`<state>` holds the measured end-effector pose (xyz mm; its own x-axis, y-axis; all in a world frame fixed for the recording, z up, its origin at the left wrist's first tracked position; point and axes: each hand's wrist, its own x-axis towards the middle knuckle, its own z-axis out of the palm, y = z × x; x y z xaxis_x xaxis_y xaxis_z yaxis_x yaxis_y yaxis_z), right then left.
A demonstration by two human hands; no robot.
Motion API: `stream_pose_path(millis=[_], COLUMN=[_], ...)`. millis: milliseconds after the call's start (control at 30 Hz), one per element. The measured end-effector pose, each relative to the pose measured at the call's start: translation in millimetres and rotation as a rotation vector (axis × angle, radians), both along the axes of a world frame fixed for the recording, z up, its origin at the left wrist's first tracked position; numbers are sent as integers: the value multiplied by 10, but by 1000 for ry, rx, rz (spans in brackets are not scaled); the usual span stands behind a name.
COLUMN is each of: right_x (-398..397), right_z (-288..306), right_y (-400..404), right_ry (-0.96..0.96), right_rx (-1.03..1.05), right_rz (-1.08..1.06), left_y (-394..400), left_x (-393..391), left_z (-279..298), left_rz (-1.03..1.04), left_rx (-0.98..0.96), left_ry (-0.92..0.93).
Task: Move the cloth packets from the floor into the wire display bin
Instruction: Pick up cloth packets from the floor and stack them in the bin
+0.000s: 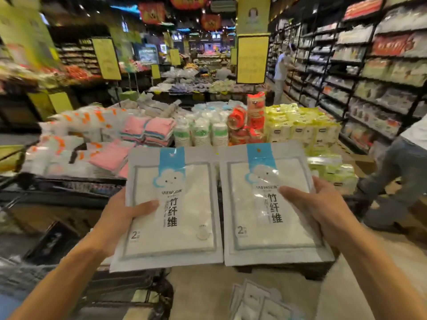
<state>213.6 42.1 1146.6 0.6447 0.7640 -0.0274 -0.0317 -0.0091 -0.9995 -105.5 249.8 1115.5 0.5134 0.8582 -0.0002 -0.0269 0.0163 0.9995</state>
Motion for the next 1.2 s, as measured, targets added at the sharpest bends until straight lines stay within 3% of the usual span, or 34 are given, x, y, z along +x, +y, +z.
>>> stream_pose_path(millis=[133,600,1000,1200], right_x=[-598,-2558,-3227,-3130], right_z=[16,-352,-790,-1062], right_y=[706,2903,4455,5157], right_ry=[-8,53,44,107], right_rx=[34,-22,-81,-94], right_rz=[73,439,620,598], left_y=[355,1174,1951,2586], left_x=[-829,-3312,-3934,-3909], left_z=[-18,-333,-679,-779], left_rz=[196,551,763,723], left_rx=[16,-44,-130,-171], left_ry=[-10,-2,-71,-51])
